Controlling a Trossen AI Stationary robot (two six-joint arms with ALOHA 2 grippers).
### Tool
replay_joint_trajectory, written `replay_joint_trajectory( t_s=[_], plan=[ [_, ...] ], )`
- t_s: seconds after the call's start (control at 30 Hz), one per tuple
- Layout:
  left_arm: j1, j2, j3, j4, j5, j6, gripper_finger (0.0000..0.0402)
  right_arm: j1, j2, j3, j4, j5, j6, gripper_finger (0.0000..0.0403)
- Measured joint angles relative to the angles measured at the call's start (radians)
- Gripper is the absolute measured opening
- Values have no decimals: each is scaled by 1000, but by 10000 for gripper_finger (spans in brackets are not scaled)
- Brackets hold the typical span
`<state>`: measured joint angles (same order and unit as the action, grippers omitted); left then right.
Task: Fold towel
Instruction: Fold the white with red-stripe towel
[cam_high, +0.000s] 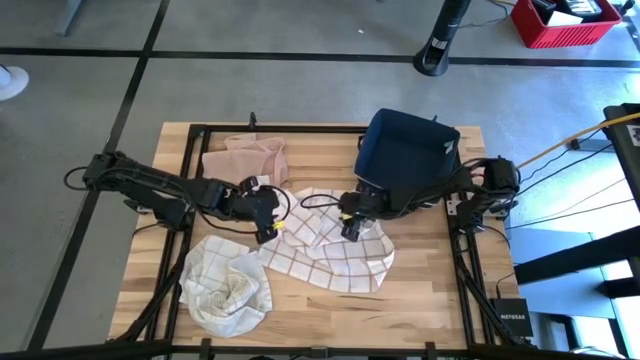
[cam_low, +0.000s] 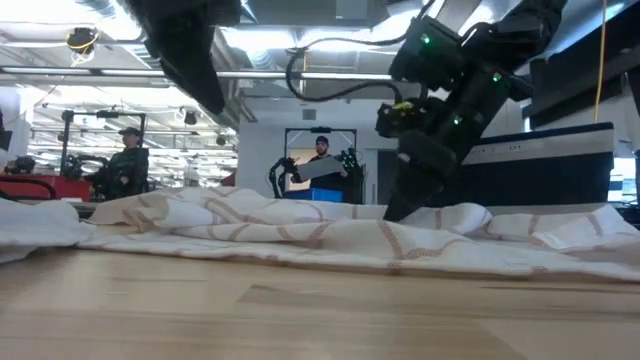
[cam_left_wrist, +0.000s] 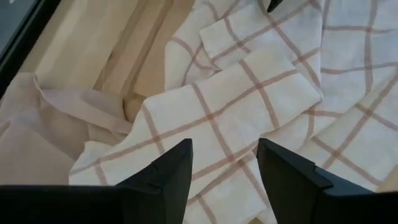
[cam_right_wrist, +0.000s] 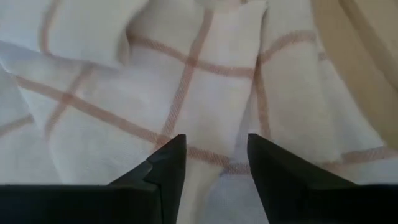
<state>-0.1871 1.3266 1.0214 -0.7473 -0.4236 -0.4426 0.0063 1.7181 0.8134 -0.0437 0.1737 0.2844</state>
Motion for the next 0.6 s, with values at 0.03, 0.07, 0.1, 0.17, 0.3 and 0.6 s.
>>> replay_joint_trajectory(
  t_s=[0.03,0.07,0.1,0.17,0.3,0.6],
  plan=[
    [0,0,0,11,0,3,172,0,14,0,6,0,0,165],
    [0,0,0,16,0,5,172,0,29,0,8,0,0,161],
    [0,0,0,13,0,6,173,0,43,0,17,2,-1,157],
    [0,0,0,16,0,7,172,0,57,4,36,3,-22,146],
    [0,0,0,26,2,37,172,17,49,23,11,2,-77,98],
    [-1,14,0,111,1,94,173,114,4,100,8,19,-164,16]
  ],
)
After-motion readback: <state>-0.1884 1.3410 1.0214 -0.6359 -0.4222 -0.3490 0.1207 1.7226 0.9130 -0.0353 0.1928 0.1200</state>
